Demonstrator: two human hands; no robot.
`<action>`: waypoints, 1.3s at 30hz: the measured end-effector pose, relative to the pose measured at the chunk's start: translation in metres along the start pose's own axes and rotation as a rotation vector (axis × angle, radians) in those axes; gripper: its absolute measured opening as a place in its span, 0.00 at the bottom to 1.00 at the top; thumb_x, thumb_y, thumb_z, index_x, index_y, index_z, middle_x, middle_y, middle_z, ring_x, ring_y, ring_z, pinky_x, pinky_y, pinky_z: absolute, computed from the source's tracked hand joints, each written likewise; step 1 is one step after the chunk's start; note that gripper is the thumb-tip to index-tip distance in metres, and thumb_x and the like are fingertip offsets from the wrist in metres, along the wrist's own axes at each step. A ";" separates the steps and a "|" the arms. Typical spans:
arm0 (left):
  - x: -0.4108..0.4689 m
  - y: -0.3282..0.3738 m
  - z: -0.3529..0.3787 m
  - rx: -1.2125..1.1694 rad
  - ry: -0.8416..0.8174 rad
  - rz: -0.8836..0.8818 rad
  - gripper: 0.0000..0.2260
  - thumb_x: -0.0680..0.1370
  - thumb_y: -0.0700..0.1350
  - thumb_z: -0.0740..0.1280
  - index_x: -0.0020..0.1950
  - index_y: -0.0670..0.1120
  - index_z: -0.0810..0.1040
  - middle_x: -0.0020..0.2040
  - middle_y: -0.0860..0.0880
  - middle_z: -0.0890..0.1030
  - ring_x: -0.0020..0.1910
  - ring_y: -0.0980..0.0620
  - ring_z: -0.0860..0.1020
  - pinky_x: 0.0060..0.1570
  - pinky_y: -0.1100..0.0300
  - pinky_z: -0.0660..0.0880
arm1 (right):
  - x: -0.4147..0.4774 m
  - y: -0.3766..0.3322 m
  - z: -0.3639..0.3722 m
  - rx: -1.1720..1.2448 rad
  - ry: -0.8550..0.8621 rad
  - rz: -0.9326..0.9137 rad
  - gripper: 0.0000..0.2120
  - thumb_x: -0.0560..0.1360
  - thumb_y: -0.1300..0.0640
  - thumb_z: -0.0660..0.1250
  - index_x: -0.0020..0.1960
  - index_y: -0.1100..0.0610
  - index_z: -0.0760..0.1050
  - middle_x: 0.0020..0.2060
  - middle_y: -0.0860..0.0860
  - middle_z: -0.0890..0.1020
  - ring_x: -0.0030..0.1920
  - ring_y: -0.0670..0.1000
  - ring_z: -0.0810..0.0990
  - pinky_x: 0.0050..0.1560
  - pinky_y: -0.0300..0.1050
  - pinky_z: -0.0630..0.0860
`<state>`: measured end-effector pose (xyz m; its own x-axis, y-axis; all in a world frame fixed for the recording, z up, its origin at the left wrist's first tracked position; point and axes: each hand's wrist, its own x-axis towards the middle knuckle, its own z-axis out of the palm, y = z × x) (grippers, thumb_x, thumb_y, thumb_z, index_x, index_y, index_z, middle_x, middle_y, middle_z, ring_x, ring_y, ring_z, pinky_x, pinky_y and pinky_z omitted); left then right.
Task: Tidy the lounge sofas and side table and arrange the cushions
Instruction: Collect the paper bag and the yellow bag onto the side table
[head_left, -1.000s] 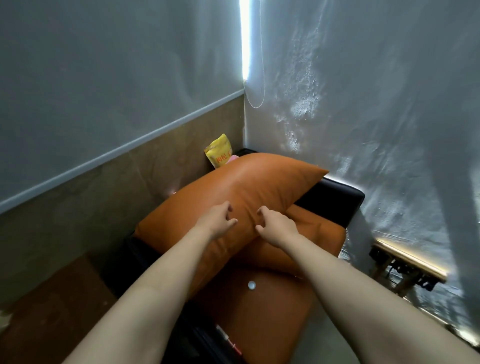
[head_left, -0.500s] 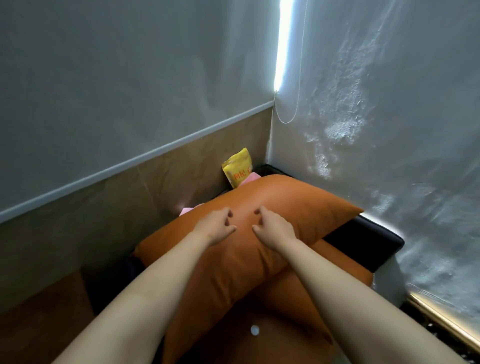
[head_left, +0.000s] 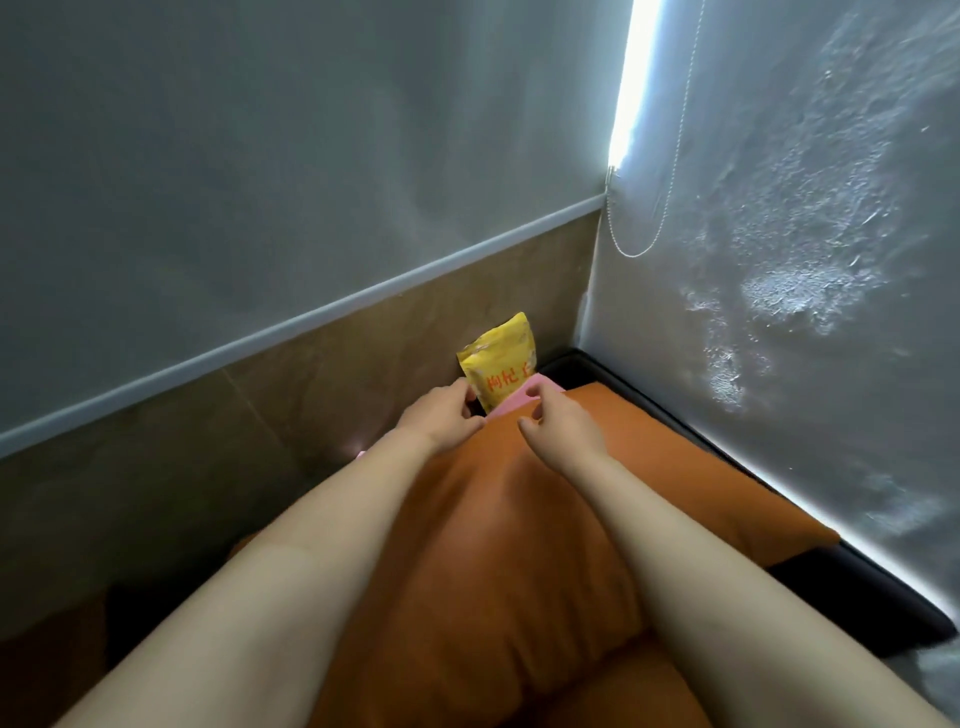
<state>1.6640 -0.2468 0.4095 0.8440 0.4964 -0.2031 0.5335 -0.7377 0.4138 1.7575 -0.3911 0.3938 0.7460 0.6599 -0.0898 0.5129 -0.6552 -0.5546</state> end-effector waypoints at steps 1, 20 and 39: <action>0.011 0.000 0.003 -0.009 0.002 -0.011 0.18 0.77 0.50 0.67 0.64 0.46 0.71 0.56 0.48 0.80 0.56 0.46 0.77 0.55 0.53 0.74 | 0.012 0.005 0.001 0.002 0.007 0.000 0.17 0.77 0.54 0.62 0.65 0.53 0.69 0.57 0.54 0.80 0.58 0.59 0.77 0.54 0.49 0.73; 0.179 -0.035 0.094 -0.463 0.278 -0.298 0.13 0.75 0.48 0.72 0.54 0.49 0.71 0.56 0.49 0.76 0.54 0.49 0.77 0.54 0.53 0.75 | 0.199 0.084 0.055 0.133 0.024 -0.016 0.30 0.71 0.47 0.73 0.69 0.54 0.68 0.61 0.52 0.77 0.63 0.55 0.75 0.62 0.54 0.72; 0.243 -0.065 0.118 -0.624 0.300 -0.555 0.12 0.76 0.51 0.70 0.39 0.49 0.71 0.43 0.49 0.77 0.44 0.48 0.77 0.45 0.57 0.73 | 0.296 0.091 0.104 0.393 0.057 0.113 0.39 0.68 0.45 0.75 0.71 0.60 0.64 0.65 0.58 0.74 0.66 0.59 0.72 0.65 0.54 0.71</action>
<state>1.8406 -0.1321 0.2287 0.3756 0.8722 -0.3134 0.6598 -0.0141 0.7513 1.9810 -0.2172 0.2304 0.8163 0.5631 -0.1286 0.2333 -0.5251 -0.8185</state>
